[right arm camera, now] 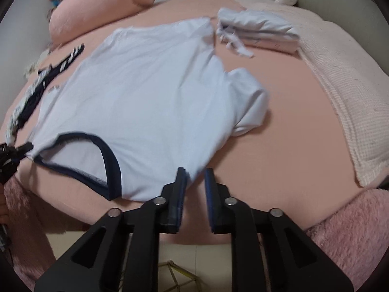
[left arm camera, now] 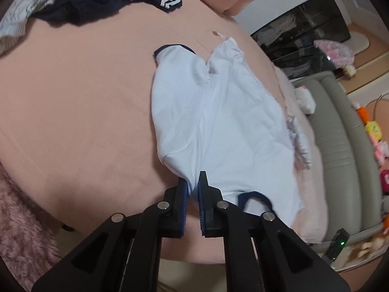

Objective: Fold clothes
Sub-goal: 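Open both grippers to release the navy-trimmed hem and lift away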

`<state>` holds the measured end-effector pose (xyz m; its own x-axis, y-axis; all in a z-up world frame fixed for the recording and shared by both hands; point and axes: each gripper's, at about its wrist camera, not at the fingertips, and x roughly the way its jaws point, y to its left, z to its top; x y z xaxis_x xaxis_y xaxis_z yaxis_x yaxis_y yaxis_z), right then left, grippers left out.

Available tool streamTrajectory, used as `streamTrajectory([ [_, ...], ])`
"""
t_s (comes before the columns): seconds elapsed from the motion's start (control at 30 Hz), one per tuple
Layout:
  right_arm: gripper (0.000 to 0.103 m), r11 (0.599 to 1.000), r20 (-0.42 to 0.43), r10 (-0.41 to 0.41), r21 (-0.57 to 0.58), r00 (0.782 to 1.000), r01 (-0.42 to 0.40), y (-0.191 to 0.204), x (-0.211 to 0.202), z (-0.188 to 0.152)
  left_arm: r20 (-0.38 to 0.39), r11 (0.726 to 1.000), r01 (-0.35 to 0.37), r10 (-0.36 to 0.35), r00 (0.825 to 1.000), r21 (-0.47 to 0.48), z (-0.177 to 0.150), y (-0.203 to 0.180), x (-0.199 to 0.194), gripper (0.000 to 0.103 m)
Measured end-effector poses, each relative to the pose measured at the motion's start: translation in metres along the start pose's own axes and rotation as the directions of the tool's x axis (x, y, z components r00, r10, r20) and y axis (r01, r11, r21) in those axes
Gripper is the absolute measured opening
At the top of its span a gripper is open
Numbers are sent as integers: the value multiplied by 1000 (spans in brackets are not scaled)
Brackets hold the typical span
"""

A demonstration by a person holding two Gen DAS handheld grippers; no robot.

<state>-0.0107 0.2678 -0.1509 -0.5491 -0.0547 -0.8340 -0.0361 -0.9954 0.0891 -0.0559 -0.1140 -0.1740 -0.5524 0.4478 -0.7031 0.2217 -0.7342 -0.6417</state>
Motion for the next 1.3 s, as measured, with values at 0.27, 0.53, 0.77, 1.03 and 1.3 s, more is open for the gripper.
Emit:
streamTrajectory([
  [0.27,39,988,76,144,37,987,-148,15,-7,13,272,861,-299,197,942,411,-14,-81,-24,21],
  [0.53,45,989,-60,126,-69,990,-130,49,28,5,-66,846,-137,198,978,515,-32,-79,42,37],
  [0.77,63,979,-87,74,-183,994,-89,69,36,-7,14,721,-252,319,948,646,-53,-91,48,17],
  [1.03,23,969,-97,83,-223,992,-104,68,23,-15,-15,748,-231,306,952,622,-52,-90,26,6],
  [1.3,42,978,-112,134,-144,985,-149,52,7,-11,-136,813,-106,221,966,572,-50,-91,19,42],
])
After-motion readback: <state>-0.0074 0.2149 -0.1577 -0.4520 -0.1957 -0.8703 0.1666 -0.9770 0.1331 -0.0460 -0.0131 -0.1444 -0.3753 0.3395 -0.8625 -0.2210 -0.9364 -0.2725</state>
